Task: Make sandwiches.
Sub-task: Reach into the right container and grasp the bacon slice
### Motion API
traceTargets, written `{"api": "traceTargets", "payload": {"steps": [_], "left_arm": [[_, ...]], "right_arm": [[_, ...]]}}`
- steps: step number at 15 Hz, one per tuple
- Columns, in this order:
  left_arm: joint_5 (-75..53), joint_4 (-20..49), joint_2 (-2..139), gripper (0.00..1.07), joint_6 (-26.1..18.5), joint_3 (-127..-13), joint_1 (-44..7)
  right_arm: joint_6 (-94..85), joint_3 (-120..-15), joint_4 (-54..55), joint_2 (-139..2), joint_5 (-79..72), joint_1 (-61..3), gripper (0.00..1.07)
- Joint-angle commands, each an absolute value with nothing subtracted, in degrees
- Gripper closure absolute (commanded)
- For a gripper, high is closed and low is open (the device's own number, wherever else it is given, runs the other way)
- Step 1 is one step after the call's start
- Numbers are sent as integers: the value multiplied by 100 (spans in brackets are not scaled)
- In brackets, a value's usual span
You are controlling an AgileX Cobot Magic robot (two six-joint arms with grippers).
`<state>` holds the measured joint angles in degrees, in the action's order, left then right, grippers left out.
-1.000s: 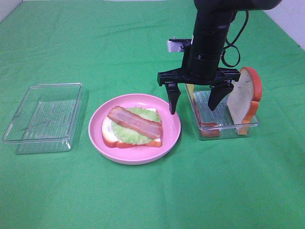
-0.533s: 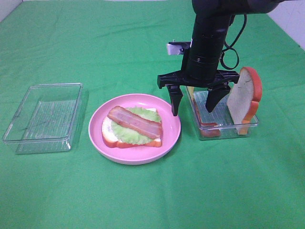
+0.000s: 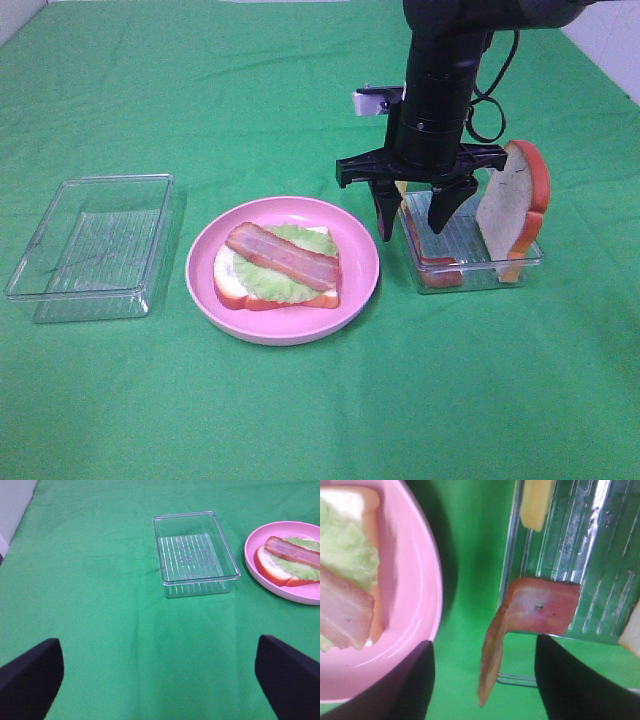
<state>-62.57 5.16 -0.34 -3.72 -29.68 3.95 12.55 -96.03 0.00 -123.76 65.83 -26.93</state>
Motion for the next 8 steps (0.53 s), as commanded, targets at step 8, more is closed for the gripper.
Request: {"api": "traceTargets", "payload": {"steps": [8], "left_arm": [[-6176, 521, -97, 9, -338, -2956, 367]], "right_arm": [[1152, -9626, -34, -12508, 6566, -2670, 62]]}}
